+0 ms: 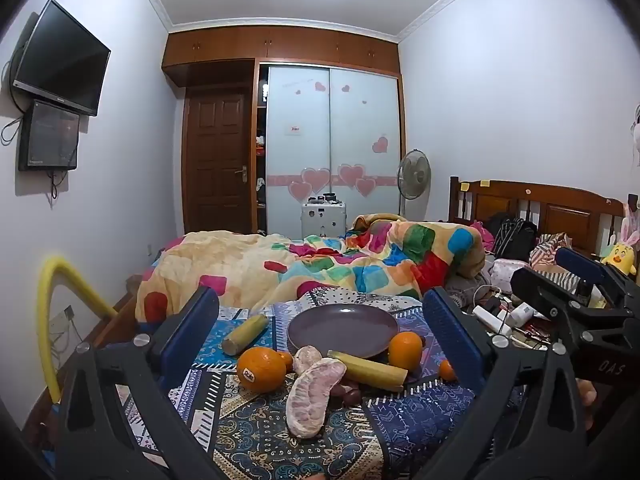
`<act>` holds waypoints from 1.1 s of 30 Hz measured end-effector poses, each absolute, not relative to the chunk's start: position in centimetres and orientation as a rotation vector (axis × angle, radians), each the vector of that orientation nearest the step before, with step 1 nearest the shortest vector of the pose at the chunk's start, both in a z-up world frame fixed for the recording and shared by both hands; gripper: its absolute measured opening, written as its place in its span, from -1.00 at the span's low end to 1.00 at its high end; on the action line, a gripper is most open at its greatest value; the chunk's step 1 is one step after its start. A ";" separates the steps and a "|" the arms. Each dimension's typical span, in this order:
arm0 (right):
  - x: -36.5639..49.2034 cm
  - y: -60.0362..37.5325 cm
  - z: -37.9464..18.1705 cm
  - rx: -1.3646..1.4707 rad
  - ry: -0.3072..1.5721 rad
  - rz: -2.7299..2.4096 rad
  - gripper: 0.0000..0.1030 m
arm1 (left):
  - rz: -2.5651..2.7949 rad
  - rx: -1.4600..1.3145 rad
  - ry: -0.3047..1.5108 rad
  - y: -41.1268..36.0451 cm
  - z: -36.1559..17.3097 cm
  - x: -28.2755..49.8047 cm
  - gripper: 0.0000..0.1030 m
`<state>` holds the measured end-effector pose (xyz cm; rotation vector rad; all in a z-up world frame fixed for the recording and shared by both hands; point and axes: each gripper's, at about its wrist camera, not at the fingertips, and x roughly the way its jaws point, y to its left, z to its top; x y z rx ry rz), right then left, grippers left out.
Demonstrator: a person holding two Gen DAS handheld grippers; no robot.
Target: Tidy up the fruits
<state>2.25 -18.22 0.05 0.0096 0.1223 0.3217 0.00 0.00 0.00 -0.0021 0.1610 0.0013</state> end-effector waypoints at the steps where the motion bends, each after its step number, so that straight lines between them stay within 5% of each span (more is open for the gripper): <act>1: 2.2 -18.3 0.1 0.016 0.117 0.323 1.00 | 0.000 0.005 0.166 0.0 0.0 0.0 1.00; 33: 2.2 -17.3 0.0 0.030 0.138 0.362 1.00 | 0.010 -0.030 0.159 1.2 -0.1 -0.6 1.00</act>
